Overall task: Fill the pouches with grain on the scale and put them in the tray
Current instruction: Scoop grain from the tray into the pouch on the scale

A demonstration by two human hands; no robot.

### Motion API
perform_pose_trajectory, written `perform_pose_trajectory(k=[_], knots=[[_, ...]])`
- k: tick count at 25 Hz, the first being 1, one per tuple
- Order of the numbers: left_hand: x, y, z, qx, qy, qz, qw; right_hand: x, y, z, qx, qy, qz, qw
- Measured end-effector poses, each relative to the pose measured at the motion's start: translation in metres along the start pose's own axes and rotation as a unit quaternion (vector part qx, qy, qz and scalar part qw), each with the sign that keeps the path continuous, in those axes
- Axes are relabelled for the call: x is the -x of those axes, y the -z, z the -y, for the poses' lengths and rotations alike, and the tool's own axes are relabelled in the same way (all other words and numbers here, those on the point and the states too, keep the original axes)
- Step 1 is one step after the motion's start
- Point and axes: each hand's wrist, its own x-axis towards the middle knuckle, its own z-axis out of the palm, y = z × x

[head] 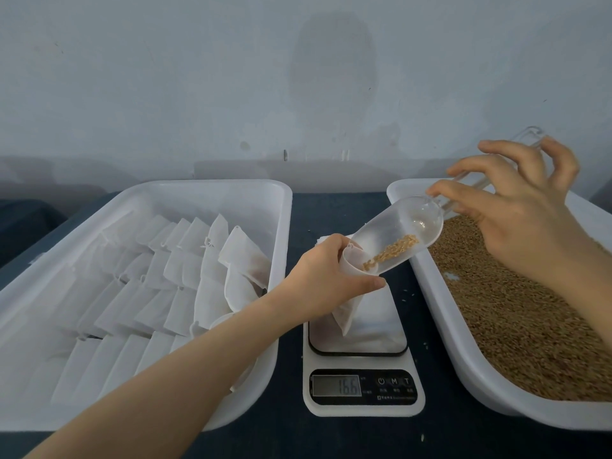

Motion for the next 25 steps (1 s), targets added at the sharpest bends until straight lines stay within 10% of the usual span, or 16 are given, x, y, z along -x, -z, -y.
perform_pose_trajectory(k=[10,25], knots=[[0.0004,0.0013,-0.0009,-0.001,0.003,0.000,1.000,-0.0070,0.0082,0.0059,0.098,0.080,-0.091,0.988],[0.0018,0.0020,-0.0011,0.001,-0.003,-0.002,1.000,-0.0015,0.0073,0.0080,0.060,-0.023,-0.074,0.995]])
